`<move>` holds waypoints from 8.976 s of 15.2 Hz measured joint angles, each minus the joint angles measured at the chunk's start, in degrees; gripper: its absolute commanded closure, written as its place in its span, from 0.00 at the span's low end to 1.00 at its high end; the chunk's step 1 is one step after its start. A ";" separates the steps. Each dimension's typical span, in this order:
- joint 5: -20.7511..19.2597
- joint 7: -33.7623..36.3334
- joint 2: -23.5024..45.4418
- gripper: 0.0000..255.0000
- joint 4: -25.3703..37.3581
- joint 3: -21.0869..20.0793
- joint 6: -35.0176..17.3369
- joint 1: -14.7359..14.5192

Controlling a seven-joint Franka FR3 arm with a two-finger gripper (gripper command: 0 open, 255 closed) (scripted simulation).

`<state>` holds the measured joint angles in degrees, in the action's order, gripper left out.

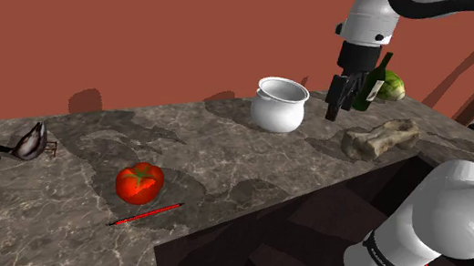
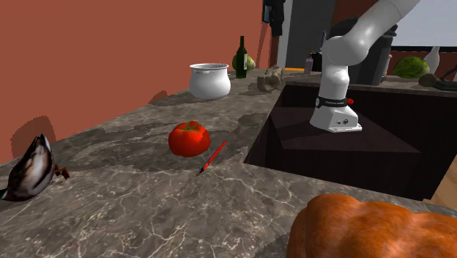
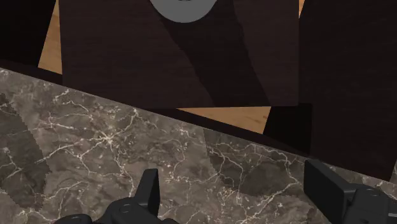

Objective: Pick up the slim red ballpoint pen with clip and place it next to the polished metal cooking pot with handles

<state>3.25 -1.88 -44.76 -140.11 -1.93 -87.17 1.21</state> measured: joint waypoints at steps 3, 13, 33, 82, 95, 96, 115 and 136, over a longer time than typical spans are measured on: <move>-0.02 -0.76 1.67 0.00 -0.11 -0.90 -2.16 -0.93; -2.08 -5.96 17.05 0.00 1.01 -8.26 -19.73 -7.01; -26.48 -2.78 52.49 0.00 14.20 -22.22 -43.49 -16.18; -34.12 -5.67 58.92 1.00 22.37 -23.79 -41.43 -19.93; -28.62 -10.93 53.24 1.00 25.59 -25.21 -34.25 -19.20; -28.31 -11.27 52.99 1.00 26.06 -25.28 -33.62 -19.19; -20.74 -21.23 40.94 1.00 23.66 -23.66 -27.92 -16.46; -17.12 -50.78 8.72 1.00 -8.91 -1.68 -36.39 -9.82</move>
<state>-13.87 -52.66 -36.04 -149.02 -3.61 -123.56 -8.61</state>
